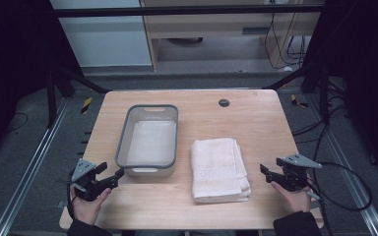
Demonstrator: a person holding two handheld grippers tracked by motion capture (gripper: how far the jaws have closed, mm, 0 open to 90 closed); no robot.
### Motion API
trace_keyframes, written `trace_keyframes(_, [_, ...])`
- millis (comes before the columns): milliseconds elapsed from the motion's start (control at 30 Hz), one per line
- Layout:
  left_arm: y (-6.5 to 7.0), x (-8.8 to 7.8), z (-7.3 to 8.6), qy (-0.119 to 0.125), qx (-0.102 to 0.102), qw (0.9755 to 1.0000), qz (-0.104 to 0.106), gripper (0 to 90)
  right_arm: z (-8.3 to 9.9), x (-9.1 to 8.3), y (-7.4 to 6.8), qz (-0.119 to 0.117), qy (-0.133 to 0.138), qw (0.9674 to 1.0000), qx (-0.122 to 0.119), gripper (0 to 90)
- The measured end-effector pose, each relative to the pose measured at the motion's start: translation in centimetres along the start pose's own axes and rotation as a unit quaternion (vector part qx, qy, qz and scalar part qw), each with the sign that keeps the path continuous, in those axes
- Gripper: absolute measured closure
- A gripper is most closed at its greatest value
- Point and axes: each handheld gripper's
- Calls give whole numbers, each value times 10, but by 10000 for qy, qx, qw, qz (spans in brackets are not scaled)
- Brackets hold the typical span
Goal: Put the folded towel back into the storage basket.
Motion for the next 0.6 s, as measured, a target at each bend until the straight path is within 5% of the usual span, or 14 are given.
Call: trace_keyframes(600, [11,-6,-11,297,91,9994,124,274,-14,-4,-5,-288,190,9994,39,314])
Point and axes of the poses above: each handheld gripper's, and its own axes: x roughly forward along the jaws, z roughly out of its underside, y roughly to its right, and after that the axes turned 1 degree about z, right-handed
